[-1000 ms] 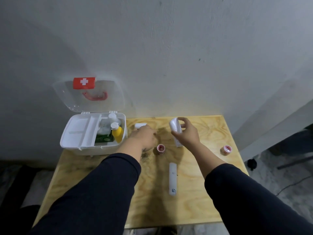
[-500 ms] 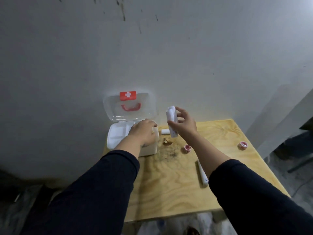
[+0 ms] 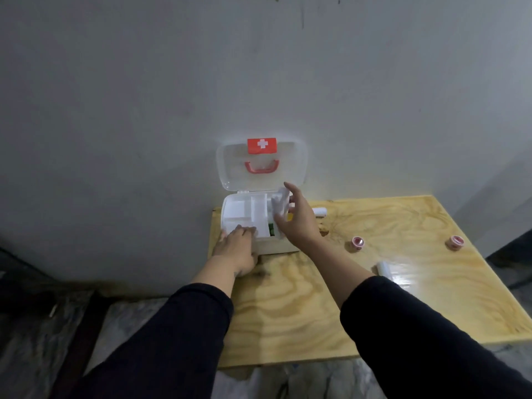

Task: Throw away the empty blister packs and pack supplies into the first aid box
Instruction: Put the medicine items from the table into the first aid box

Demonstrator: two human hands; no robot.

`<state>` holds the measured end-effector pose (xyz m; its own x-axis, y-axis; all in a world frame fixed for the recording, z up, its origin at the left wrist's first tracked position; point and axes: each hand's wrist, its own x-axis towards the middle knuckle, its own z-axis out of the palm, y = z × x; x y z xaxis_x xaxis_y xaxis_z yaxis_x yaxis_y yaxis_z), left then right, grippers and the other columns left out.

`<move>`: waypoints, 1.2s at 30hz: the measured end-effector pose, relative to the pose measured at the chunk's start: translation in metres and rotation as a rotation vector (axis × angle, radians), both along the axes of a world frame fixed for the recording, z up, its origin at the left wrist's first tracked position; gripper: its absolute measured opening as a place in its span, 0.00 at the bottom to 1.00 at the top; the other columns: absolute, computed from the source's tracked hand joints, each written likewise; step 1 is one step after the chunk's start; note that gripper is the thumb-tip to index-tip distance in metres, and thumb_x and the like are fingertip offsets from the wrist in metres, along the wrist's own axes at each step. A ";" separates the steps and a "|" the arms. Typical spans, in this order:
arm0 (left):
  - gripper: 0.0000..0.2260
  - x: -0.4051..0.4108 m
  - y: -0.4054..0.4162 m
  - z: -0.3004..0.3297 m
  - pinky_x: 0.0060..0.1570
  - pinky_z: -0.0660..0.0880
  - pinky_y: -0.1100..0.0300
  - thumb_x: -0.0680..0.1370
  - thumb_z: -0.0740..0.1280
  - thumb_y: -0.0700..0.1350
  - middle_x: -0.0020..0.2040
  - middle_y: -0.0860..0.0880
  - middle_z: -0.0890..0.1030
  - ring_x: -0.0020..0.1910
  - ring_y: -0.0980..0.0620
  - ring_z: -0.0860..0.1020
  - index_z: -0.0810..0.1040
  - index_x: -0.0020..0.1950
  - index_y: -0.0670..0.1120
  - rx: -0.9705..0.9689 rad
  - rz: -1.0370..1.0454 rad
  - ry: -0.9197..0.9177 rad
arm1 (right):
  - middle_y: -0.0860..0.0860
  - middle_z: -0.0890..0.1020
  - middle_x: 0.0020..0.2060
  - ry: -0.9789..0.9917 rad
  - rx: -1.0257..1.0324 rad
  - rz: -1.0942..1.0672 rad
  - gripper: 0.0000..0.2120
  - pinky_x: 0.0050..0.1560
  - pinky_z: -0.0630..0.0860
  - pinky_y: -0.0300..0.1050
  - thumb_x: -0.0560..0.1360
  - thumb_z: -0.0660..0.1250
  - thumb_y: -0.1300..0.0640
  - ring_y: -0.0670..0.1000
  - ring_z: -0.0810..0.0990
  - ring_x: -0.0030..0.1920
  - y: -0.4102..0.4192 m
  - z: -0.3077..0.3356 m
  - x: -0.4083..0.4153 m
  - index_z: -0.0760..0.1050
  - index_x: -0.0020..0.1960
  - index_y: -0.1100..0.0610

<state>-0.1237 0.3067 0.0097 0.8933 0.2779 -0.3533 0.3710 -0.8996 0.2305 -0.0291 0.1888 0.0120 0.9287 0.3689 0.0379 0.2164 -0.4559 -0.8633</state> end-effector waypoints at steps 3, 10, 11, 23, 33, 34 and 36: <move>0.31 -0.004 0.001 -0.005 0.77 0.47 0.51 0.80 0.62 0.45 0.79 0.46 0.57 0.79 0.46 0.54 0.53 0.80 0.49 0.045 -0.026 -0.040 | 0.52 0.75 0.63 -0.063 -0.019 0.013 0.26 0.55 0.78 0.52 0.75 0.66 0.53 0.53 0.78 0.58 0.011 -0.003 0.001 0.63 0.70 0.50; 0.31 -0.001 0.005 -0.016 0.79 0.44 0.48 0.79 0.63 0.46 0.78 0.47 0.60 0.79 0.48 0.53 0.53 0.80 0.48 0.058 -0.056 -0.066 | 0.54 0.75 0.63 -0.106 -0.217 0.083 0.25 0.43 0.67 0.42 0.75 0.66 0.60 0.57 0.78 0.55 0.015 -0.013 0.005 0.62 0.70 0.54; 0.32 -0.001 0.005 -0.016 0.78 0.44 0.48 0.79 0.63 0.46 0.79 0.47 0.59 0.80 0.48 0.52 0.53 0.80 0.48 0.055 -0.056 -0.066 | 0.54 0.75 0.64 -0.096 -0.252 0.089 0.25 0.42 0.66 0.41 0.75 0.66 0.61 0.57 0.78 0.55 0.015 -0.016 0.004 0.62 0.70 0.54; 0.30 0.008 -0.001 0.012 0.78 0.48 0.49 0.79 0.62 0.40 0.80 0.47 0.57 0.80 0.48 0.53 0.55 0.80 0.47 0.015 -0.046 -0.054 | 0.58 0.78 0.60 -0.008 -0.368 0.087 0.25 0.51 0.75 0.47 0.74 0.64 0.66 0.57 0.77 0.58 0.000 0.002 0.003 0.65 0.69 0.55; 0.18 0.056 -0.066 0.056 0.57 0.72 0.52 0.81 0.57 0.48 0.68 0.48 0.75 0.64 0.44 0.75 0.73 0.70 0.53 0.008 -0.190 -0.084 | 0.55 0.80 0.43 0.106 -0.448 -0.018 0.14 0.33 0.76 0.43 0.73 0.64 0.61 0.50 0.80 0.33 -0.083 0.041 0.016 0.77 0.58 0.55; 0.18 0.060 -0.076 0.055 0.57 0.72 0.53 0.81 0.57 0.47 0.69 0.47 0.75 0.64 0.44 0.75 0.72 0.71 0.53 -0.002 -0.198 -0.079 | 0.55 0.79 0.42 0.121 -0.488 -0.035 0.15 0.29 0.73 0.40 0.73 0.63 0.62 0.50 0.77 0.30 -0.095 0.042 0.018 0.76 0.58 0.55; 0.18 0.067 -0.097 0.053 0.59 0.73 0.54 0.81 0.57 0.46 0.70 0.46 0.73 0.65 0.44 0.75 0.71 0.72 0.52 -0.033 -0.206 -0.064 | 0.55 0.79 0.42 0.138 -0.536 -0.069 0.16 0.33 0.75 0.40 0.73 0.62 0.62 0.53 0.78 0.33 -0.120 0.039 0.023 0.76 0.59 0.54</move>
<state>-0.0566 0.2102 0.0624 0.9509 0.0765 -0.2998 0.1638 -0.9465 0.2781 -0.0059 0.0683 0.0510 0.9343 0.2414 -0.2623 0.0719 -0.8483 -0.5245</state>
